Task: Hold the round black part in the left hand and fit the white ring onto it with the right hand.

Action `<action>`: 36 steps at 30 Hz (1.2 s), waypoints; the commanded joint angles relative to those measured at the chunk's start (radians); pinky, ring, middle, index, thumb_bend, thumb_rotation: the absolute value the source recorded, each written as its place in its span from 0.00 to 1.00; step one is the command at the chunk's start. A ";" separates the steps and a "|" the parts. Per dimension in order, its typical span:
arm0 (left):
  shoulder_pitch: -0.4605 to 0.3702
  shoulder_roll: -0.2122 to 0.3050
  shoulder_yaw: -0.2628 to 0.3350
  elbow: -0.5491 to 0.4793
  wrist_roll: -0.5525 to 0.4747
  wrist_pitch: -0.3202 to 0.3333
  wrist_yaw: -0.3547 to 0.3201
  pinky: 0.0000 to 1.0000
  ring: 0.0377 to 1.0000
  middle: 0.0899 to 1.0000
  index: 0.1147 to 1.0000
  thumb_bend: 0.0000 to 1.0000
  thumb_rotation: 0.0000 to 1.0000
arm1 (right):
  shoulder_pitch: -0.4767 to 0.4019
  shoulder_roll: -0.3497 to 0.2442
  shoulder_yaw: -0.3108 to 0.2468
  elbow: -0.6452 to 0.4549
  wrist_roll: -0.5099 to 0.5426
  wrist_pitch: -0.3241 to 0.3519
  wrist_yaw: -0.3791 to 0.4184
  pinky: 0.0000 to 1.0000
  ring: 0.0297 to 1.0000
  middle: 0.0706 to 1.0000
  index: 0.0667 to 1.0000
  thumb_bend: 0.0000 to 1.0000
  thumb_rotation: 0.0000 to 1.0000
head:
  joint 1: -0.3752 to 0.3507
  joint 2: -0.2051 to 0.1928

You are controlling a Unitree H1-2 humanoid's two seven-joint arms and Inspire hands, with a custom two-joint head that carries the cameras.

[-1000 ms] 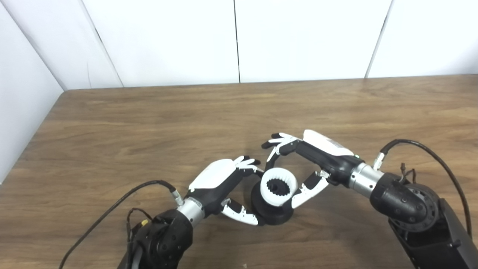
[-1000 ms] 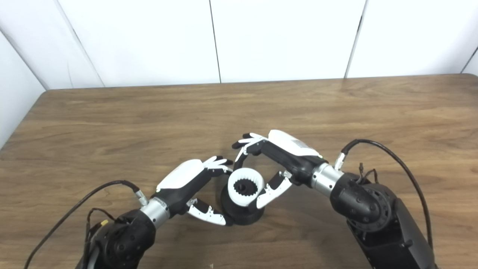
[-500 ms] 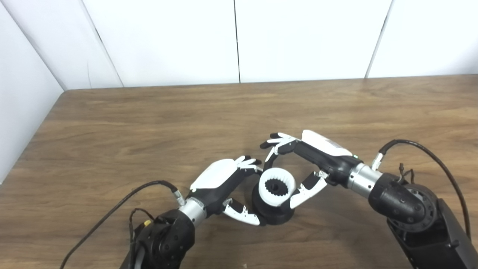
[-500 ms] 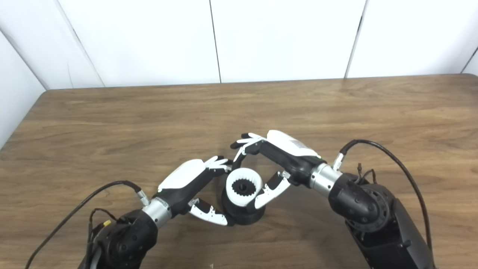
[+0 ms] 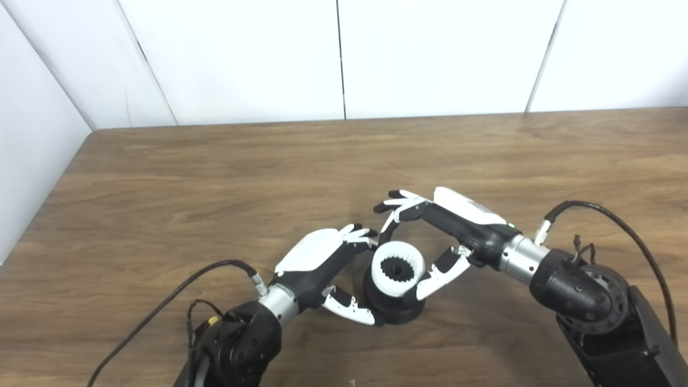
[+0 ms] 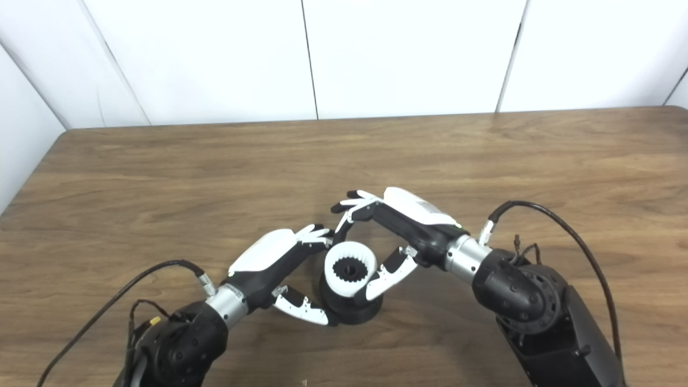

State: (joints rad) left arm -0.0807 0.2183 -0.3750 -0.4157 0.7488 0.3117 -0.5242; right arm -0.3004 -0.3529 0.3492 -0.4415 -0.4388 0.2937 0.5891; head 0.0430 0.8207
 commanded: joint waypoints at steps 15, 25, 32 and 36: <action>-0.024 0.002 0.005 -0.034 0.002 -0.009 0.014 0.90 1.00 0.94 0.72 0.91 0.24 | -0.031 -0.006 -0.004 -0.004 0.007 -0.035 -0.014 0.81 0.97 0.86 0.46 0.52 0.16 | -0.002 0.006; -0.026 0.002 0.011 -0.042 -0.002 -0.002 0.010 0.89 1.00 0.94 0.72 0.92 0.24 | -0.025 -0.009 0.002 0.000 0.001 -0.034 -0.012 0.81 0.97 0.87 0.46 0.52 0.16 | 0.002 0.012; -0.027 0.002 0.011 -0.042 -0.005 -0.004 0.009 0.88 1.00 0.94 0.71 0.92 0.23 | -0.019 -0.009 0.002 0.005 0.004 -0.041 -0.018 0.81 0.97 0.86 0.46 0.52 0.16 | 0.000 0.010; -0.030 0.001 0.009 -0.046 -0.002 0.002 0.003 0.90 1.00 0.94 0.72 0.91 0.23 | -0.017 -0.011 0.004 0.012 -0.002 -0.051 -0.022 0.80 0.96 0.86 0.46 0.52 0.16 | 0.001 0.009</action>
State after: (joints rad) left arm -0.0805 0.2185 -0.3729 -0.4246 0.7447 0.3124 -0.5277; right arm -0.2915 -0.3593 0.3583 -0.4154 -0.4435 0.2882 0.5890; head 0.0430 0.8330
